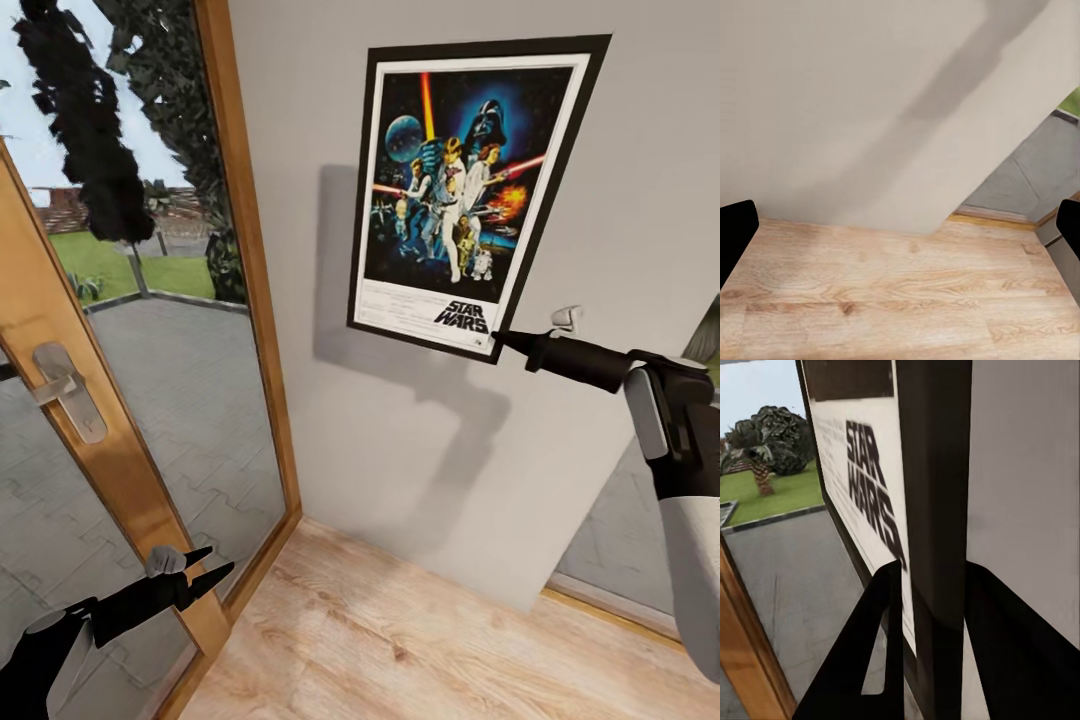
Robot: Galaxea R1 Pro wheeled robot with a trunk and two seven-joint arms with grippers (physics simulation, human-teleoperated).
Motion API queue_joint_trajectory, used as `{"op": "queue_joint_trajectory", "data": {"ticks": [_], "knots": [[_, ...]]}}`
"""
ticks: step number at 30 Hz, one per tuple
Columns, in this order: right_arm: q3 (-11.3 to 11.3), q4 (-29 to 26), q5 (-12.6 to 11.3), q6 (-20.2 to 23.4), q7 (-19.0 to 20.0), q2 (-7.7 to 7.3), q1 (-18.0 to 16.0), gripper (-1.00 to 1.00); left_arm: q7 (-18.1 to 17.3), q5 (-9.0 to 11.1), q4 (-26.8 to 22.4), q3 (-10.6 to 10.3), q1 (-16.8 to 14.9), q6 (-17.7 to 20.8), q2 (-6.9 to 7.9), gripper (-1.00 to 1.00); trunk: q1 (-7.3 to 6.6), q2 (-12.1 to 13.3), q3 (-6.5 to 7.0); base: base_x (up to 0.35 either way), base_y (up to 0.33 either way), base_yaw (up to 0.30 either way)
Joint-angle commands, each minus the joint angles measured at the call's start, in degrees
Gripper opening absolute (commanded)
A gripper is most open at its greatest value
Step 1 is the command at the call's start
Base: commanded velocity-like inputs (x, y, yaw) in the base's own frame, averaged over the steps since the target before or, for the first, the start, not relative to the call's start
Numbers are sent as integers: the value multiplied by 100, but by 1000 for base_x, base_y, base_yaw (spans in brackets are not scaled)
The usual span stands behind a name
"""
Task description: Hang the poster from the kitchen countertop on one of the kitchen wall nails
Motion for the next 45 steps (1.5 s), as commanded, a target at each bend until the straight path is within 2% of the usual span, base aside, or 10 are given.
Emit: {"op": "queue_joint_trajectory", "data": {"ticks": [1, 24, 30, 45], "knots": [[-3, 2, -48, 53, -9, 3, -7, -100, -24, 25, 0, 4, -5, 59, 0, 100, 3, -13, -13, 0, 0, 0], [2, 2, -49, 62, -115, 34, -7, -100, -24, 25, 0, 13, -5, 55, 0, 100, 3, -13, -13, 0, 0, 0], [192, -14, -63, 62, -109, 34, -33, -100, -24, 25, 0, 13, -7, 55, 0, 100, 3, -13, -13, 0, 0, 0], [236, -24, -77, 59, -106, 34, -39, -100, -24, 25, 0, 13, -7, 59, 0, 100, 3, -13, -13, 76, 0, 0]]}}
